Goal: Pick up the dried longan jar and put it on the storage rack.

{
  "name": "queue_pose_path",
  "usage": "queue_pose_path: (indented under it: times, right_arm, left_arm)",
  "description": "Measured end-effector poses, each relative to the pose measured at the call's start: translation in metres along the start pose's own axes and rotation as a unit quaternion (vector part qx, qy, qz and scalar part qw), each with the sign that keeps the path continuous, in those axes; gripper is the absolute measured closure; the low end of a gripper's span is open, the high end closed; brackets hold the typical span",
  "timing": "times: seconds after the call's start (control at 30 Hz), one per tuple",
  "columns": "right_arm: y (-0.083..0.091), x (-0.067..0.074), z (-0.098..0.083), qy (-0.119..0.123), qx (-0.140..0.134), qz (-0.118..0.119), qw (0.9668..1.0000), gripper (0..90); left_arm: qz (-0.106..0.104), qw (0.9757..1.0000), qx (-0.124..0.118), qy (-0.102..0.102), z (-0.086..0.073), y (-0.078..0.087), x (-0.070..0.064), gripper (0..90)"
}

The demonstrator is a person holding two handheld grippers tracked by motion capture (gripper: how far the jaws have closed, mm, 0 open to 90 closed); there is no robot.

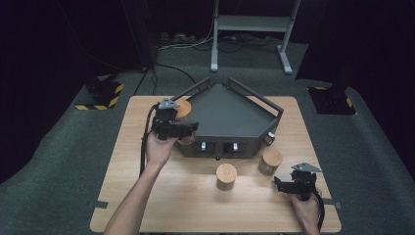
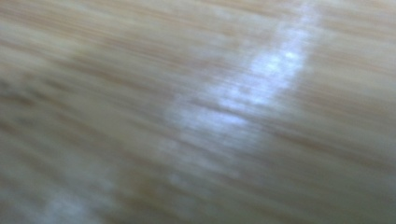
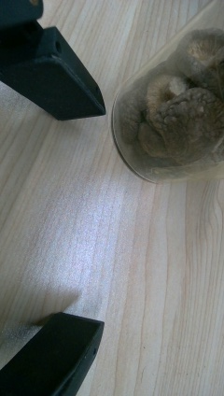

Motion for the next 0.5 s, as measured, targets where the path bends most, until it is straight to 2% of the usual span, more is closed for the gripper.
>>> queue_pose_path:
  times: [0.4, 0.5]
  right_arm:
    - [0.0, 0.0, 0.0, 0.0, 0.0, 0.0, 1.0, 0.2]
    - [0.0, 0.0, 0.0, 0.0, 0.0, 0.0, 1.0, 0.2]
  left_arm:
    - [0.013, 0.9999, 0.007, 0.002, 0.011, -0.032, 0.002, 26.0]
    - [0.023, 0.9997, 0.008, 0.003, 0.012, -0.044, 0.003, 26.0]
Point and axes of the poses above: each handheld gripper's, and its own axes: y roughly backward along the jaws, z roughly out of its top, x roughly to its left, the point moved 1 cm from there along -y, roughly forward along the jaws, and after that the axes turned 4 degrees about -x, right-handed, at the moved point
